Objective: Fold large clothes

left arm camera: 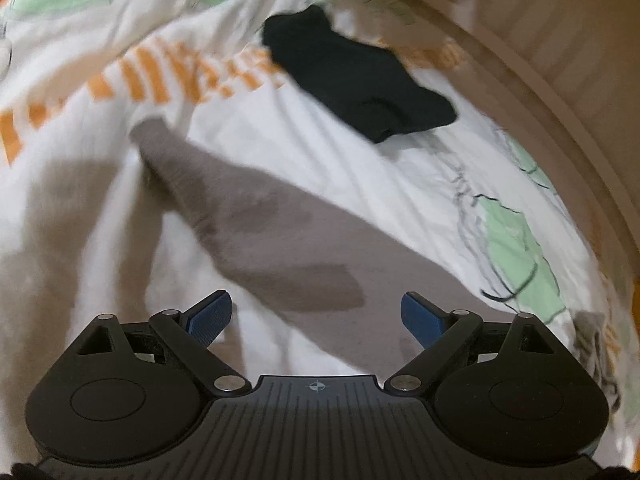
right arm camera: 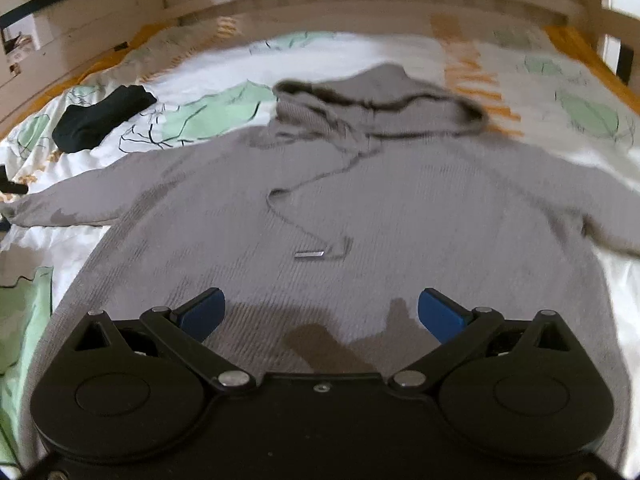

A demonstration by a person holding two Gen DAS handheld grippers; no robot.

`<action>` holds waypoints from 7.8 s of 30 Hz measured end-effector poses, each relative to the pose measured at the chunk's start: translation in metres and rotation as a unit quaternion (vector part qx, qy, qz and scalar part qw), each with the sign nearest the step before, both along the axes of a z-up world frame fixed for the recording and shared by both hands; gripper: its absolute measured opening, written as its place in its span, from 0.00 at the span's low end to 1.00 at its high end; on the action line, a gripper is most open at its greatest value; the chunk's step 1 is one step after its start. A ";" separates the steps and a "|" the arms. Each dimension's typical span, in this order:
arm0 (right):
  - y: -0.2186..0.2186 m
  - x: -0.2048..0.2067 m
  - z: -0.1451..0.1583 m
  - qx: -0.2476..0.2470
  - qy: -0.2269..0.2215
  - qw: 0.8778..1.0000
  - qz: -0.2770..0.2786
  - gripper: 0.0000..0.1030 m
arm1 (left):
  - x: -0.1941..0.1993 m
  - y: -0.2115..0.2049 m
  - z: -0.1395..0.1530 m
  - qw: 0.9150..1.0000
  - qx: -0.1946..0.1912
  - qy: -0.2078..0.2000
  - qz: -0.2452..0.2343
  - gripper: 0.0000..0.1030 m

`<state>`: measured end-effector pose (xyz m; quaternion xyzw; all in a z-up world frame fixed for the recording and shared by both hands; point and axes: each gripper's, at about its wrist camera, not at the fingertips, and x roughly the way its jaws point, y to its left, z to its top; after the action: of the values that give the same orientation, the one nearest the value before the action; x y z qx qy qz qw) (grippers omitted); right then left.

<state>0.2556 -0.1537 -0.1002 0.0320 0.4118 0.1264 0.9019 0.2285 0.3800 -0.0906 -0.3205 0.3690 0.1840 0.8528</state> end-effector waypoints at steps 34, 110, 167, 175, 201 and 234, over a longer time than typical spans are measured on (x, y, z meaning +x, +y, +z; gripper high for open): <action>-0.071 -0.030 0.004 0.050 -0.022 0.998 -0.034 0.63 | 0.101 -0.300 0.174 0.942 0.057 -0.203 -0.262 0.05; -0.094 0.080 0.018 0.031 -0.063 0.992 -0.110 0.15 | 0.065 -0.265 -0.057 0.949 0.181 -0.059 -0.251 0.89; -0.178 0.050 -0.024 0.073 -0.045 0.977 -0.194 0.34 | 0.102 -0.290 0.003 0.960 0.162 -0.026 -0.225 0.95; -0.222 0.022 0.003 0.104 -0.040 0.970 -0.215 0.57 | 0.095 -0.379 0.008 0.938 0.150 -0.043 -0.310 0.96; -0.494 -0.033 -0.015 0.095 -0.035 0.893 -0.439 0.72 | 0.101 -0.530 -0.057 0.882 0.220 -0.048 -0.413 1.00; -0.273 0.096 0.149 0.140 -0.123 0.966 -0.182 0.13 | 0.083 -0.407 -0.001 0.909 0.143 -0.062 -0.387 0.90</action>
<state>0.3515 -0.4266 0.0485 0.2164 0.2635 0.0195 0.9399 0.3119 -0.0272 -0.0914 -0.0376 0.3798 -0.1301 0.9151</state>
